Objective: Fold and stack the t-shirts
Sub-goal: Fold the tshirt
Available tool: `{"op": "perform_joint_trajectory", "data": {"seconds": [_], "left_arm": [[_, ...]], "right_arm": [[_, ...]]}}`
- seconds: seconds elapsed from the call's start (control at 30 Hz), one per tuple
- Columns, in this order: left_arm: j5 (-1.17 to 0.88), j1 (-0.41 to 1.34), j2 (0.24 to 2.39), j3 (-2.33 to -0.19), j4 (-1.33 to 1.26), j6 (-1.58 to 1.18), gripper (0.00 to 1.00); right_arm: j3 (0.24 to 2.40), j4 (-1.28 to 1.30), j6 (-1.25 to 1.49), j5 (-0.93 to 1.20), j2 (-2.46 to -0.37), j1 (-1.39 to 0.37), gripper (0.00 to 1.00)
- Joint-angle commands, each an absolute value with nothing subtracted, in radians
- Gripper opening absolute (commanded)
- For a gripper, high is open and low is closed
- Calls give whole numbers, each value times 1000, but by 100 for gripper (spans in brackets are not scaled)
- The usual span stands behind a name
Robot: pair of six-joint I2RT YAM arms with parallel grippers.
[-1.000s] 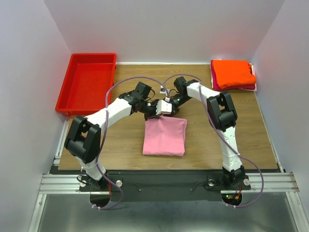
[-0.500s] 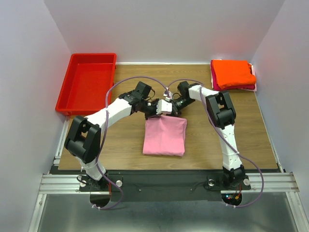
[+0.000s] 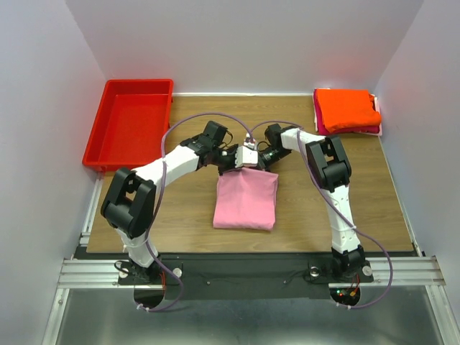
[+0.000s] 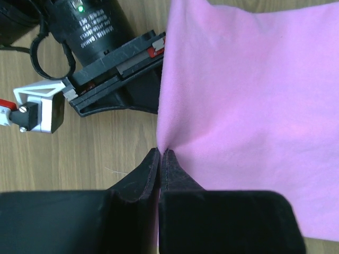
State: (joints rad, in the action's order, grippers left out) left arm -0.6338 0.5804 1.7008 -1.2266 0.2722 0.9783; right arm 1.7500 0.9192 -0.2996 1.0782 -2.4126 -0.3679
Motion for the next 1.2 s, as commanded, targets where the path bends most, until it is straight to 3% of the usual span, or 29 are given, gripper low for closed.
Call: {"op": "perform_joint_trajectory", "data": {"seconds": [0.0,0.2,0.5,0.67,0.73,0.83,0.97,1.0,1.07,1.17], "left_arm": [[-618,566,1735,-1224,199,973,0],[-615,563,1776,-1221,167,968,0],[-612,564,1778,-1193,164,980,0],[-595,563,1805,-1204,166,971,2],[-581,561,1816,-1213,169,954,6],[-568,542,1830,-1241,170,919,21],[-575,486,1821,-1310,205,848,37],[-580,471,1815,-1339,222,821,41],[-613,419,1771,-1365,232,723,43],[-684,368,1686,-1371,256,623,47]], "right_arm": [[1758,920,-337,979,-2390,-379,19],[1789,920,-322,947,-2393,-379,19],[1965,905,-239,724,-2388,-359,24],[2068,893,-232,686,-2376,-342,35],[2078,894,-232,661,-2370,-333,35],[2076,894,-235,664,-2340,-285,38],[2013,899,-255,719,-2240,-201,49],[1991,902,-270,730,-2215,-169,60],[1927,916,-302,765,-2125,-135,66],[1788,923,-319,821,-2018,-124,66]]}}
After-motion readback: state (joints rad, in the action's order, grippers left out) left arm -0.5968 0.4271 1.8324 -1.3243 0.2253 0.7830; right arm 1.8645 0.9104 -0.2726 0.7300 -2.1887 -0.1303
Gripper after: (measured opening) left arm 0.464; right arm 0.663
